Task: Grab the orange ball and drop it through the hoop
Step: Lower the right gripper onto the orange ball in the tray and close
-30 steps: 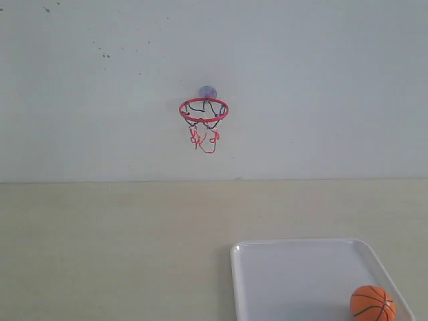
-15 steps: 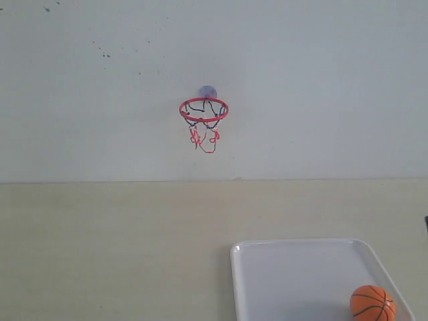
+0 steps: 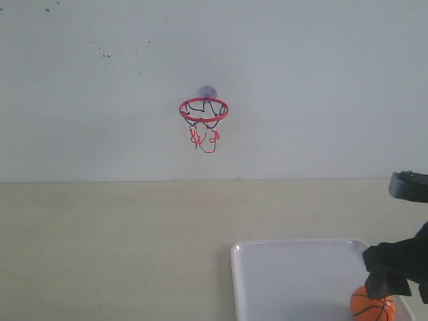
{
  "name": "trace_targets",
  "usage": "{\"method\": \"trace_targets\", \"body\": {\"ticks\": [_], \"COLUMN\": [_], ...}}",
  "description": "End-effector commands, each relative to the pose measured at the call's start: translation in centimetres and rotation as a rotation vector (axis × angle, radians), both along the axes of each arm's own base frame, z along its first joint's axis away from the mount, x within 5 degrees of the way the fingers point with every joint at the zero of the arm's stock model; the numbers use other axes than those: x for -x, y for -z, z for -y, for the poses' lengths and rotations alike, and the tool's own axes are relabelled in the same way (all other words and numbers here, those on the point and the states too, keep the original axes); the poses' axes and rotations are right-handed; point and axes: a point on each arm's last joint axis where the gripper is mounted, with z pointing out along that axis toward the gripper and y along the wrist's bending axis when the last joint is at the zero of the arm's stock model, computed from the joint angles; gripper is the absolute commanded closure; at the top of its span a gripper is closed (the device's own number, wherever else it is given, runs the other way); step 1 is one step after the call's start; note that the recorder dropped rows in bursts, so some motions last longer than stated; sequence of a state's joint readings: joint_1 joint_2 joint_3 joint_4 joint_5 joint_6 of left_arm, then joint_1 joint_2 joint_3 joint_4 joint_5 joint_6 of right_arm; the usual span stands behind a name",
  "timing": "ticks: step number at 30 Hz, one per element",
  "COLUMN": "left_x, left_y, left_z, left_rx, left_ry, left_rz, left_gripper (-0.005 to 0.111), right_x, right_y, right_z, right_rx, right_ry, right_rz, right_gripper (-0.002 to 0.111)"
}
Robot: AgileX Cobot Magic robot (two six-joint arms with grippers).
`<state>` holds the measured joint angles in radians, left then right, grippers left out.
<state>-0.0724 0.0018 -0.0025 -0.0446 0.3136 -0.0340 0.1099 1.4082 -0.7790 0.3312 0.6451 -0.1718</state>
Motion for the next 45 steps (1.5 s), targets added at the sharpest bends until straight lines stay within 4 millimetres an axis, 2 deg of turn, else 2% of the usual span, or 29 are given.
{"method": "trace_targets", "body": {"ticks": [1,3,9,23,40,45], "left_x": [0.0,0.0,0.0,0.0,0.0,0.0], "left_y": [0.0,0.0,0.0,0.0,0.0,0.0], "left_z": [0.0,0.0,0.0,0.0,0.0,0.0], "left_rx": [-0.005,-0.005,-0.005,-0.005,-0.005,-0.005], "left_ry": [0.007,0.007,0.007,0.007,0.007,0.007], "left_rz": [0.007,0.007,0.007,0.007,0.007,0.007], "left_gripper": [0.103,0.103,0.103,0.103,0.103,0.103], "right_x": [-2.1,-3.0,-4.1,-4.7,-4.8,-4.5], "right_y": [1.9,2.8,3.7,6.5,6.6,6.6], "right_z": [-0.3,-0.4,-0.3,-2.2,-2.3,-3.1], "right_rx": [-0.001,0.003,0.012,0.045,0.046,0.049], "right_ry": [0.009,0.013,0.039,-0.025,-0.036,-0.072], "right_rz": [-0.025,-0.040,-0.004,-0.029,-0.026,-0.028], "right_gripper": [0.039,0.039,0.039,0.039,0.040,0.040]}}
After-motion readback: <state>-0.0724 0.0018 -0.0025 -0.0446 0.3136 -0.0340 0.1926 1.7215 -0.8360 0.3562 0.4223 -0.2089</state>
